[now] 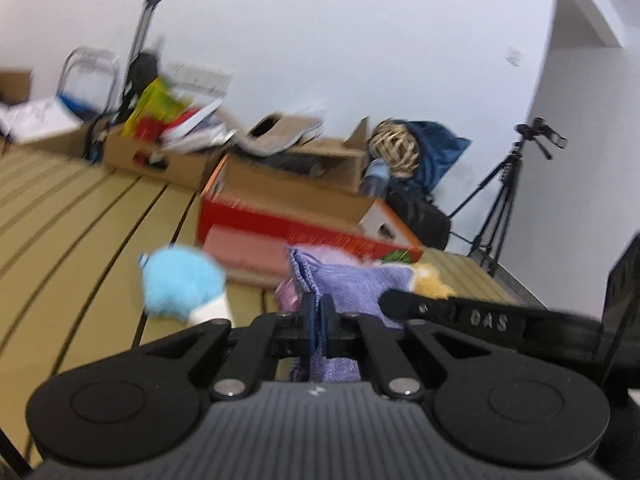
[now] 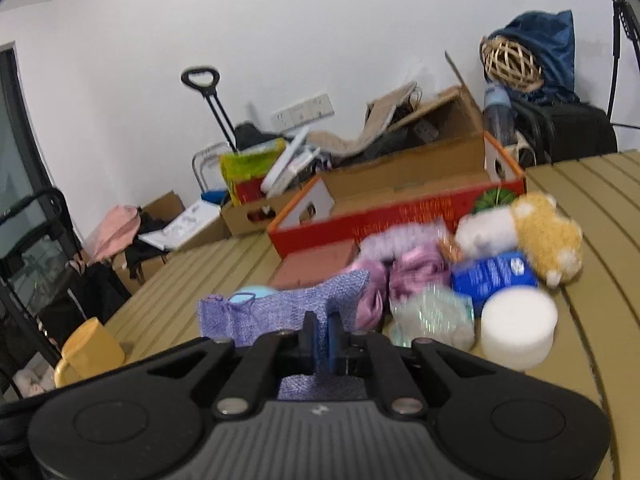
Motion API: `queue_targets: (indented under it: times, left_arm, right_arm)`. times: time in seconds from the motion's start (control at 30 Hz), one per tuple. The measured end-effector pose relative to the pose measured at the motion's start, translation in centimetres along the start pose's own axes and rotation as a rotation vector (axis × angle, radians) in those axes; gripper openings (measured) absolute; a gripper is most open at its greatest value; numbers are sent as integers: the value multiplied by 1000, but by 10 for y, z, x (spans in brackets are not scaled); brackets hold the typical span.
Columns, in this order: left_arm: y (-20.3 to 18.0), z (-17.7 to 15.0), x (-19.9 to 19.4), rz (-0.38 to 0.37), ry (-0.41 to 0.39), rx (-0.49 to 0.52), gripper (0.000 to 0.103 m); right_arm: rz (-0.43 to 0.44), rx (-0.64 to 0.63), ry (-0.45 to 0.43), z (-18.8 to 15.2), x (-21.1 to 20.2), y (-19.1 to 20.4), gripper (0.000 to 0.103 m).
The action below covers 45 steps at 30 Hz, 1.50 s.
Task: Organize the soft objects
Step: 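Carry the lavender pouch into the red box and open the right tool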
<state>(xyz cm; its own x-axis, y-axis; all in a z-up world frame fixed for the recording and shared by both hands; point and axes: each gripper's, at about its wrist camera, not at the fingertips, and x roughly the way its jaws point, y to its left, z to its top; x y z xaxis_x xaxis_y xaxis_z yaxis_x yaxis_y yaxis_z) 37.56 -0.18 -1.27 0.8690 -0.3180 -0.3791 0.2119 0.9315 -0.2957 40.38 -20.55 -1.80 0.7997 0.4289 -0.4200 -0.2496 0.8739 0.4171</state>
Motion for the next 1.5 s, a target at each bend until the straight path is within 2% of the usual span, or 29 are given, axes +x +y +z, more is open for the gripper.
queue_targets:
  times: [0.1, 0.23, 0.37, 0.47, 0.53, 0.63, 0.7, 0.77, 0.8, 0.83, 0.93, 0.97, 1.0, 1.03, 1.07, 1.13, 1.2, 1.27, 1.33, 1.4, 1.47, 1.5]
  left_arm:
    - [-11, 31, 14, -5, -18, 60, 4]
    - [-4, 94, 58, -29, 1, 16, 4]
    - [19, 157, 132, -23, 27, -5, 4]
    - [49, 193, 209, 7, 104, -38, 4]
    - [71, 201, 251, 46, 138, -50, 4]
    - [101, 200, 314, 119, 231, -50, 4]
    - [109, 194, 348, 161, 294, 7, 4]
    - [110, 188, 363, 187, 309, 66, 6]
    - [112, 187, 368, 186, 308, 78, 6]
    - [115, 187, 370, 184, 300, 73, 6]
    - [122, 188, 367, 168, 294, 67, 8]
    - [125, 190, 365, 168, 281, 71, 9]
    - [127, 194, 362, 170, 269, 69, 10]
    - [129, 197, 360, 171, 258, 57, 16]
    - [132, 201, 355, 166, 245, 41, 27]
    - [129, 208, 345, 167, 223, 44, 36]
    - [123, 214, 332, 176, 195, 76, 38]
    - [118, 218, 317, 177, 173, 84, 48]
    - [112, 219, 297, 187, 145, 89, 51]
    - [103, 218, 275, 203, 114, 113, 54]
    - [94, 218, 250, 221, 79, 129, 62]
    - [88, 218, 235, 222, 57, 141, 62]
  right_arm:
    - [9, 9, -47, 30, -1, 1, 4]
    - [8, 6, -60, 84, 29, -2, 4]
    - [7, 49, -27, 143, 100, -21, 4]
    - [-3, 126, 39, 174, 174, -44, 4]
    - [-21, 162, 93, 184, 221, -55, 4]
    - [-69, 207, 179, 191, 290, -71, 4]
    - [-95, 224, 222, 190, 324, -80, 4]
    - [-120, 240, 262, 184, 349, -86, 5]
    - [-136, 258, 278, 180, 358, -90, 7]
    - [-148, 271, 296, 176, 365, -93, 13]
    - [-142, 294, 310, 176, 370, -101, 25]
    - [-141, 310, 319, 179, 371, -103, 38]
    - [-135, 320, 316, 181, 370, -105, 44]
    - [-132, 323, 307, 185, 367, -106, 52]
    - [-132, 305, 295, 190, 360, -105, 53]
    - [-151, 257, 282, 198, 352, -103, 53]
    - [-161, 214, 275, 207, 338, -101, 53]
    - [-173, 179, 251, 215, 318, -99, 53]
    - [-182, 136, 229, 223, 296, -97, 54]
    - [-194, 91, 203, 230, 270, -94, 55]
    - [-195, 44, 187, 234, 243, -89, 59]
    - [-199, 20, 178, 235, 229, -85, 60]
